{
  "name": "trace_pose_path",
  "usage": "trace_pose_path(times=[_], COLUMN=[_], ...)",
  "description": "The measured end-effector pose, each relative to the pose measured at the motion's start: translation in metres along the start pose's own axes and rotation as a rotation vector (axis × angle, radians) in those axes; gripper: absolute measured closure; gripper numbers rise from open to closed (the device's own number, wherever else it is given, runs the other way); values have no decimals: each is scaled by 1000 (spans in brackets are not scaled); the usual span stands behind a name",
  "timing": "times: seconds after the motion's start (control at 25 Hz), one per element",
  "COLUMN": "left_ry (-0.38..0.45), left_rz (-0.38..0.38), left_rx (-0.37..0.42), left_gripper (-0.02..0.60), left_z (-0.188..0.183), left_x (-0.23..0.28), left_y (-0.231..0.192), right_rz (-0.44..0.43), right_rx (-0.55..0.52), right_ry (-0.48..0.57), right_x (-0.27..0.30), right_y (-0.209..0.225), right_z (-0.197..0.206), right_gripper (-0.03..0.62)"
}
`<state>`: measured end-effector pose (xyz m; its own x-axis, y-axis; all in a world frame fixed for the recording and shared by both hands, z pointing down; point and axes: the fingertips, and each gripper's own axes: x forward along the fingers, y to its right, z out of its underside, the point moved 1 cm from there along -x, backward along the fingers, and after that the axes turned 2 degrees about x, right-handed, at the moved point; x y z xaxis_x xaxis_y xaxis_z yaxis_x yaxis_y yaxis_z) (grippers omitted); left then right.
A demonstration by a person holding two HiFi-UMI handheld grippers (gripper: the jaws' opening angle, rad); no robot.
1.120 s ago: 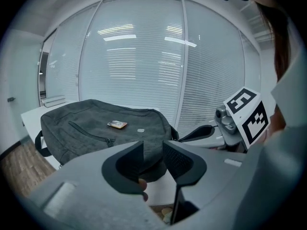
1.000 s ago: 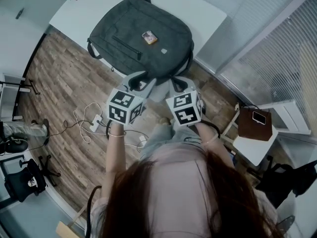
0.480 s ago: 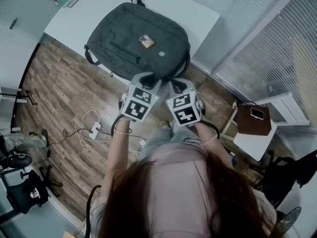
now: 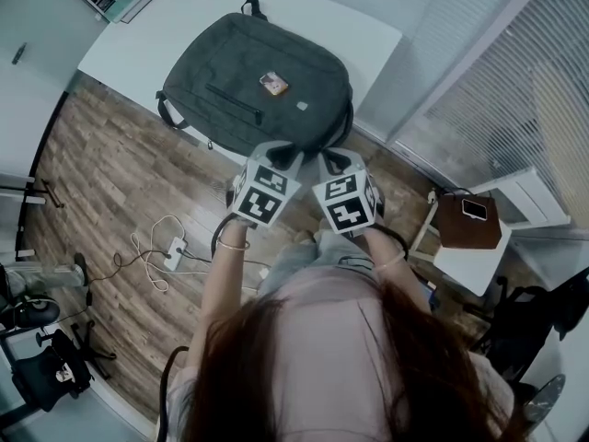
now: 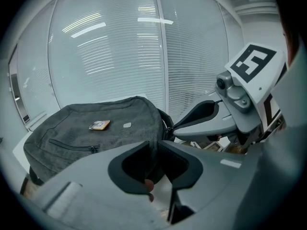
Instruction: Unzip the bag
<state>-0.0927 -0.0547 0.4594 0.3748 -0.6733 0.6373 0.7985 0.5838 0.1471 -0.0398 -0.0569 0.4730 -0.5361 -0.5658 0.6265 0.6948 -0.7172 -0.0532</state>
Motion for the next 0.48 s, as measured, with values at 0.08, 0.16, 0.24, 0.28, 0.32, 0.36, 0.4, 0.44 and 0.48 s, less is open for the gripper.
trace_pose_path(times=[0.08, 0.16, 0.24, 0.28, 0.32, 0.36, 0.4, 0.44, 0.48], left_ry=[6, 15, 22, 24, 25, 26, 27, 29, 30], left_rz=[10, 16, 24, 28, 33, 38, 42, 45, 48], left_rx=[4, 5, -2, -6, -10, -13, -17, -22, -28], left_gripper=[518, 522, 523, 523, 523, 523, 523, 523, 523], left_z=[0, 0, 1, 1, 1, 2, 2, 2, 2], left_x=[0, -2, -2, -2, -1, -1, -1, -1, -2], left_y=[0, 0, 0, 0, 0, 0, 0, 0, 0], right_rz=[23, 41, 51, 55, 60, 65, 69, 71, 71], right_rx=[-4, -8, -7, -6, -4, -2, 1, 4, 6], right_ry=[-5, -11, -14, -15, -16, -18, -19, -19, -18], right_x=[0, 0, 0, 1, 1, 2, 2, 2, 2], right_y=[1, 2, 4, 5, 6, 8, 10, 13, 15], right_z=[-1, -1, -1, -1, -1, -1, 0, 0, -1], right_gripper=[583, 583, 583, 583, 583, 583, 583, 583, 583])
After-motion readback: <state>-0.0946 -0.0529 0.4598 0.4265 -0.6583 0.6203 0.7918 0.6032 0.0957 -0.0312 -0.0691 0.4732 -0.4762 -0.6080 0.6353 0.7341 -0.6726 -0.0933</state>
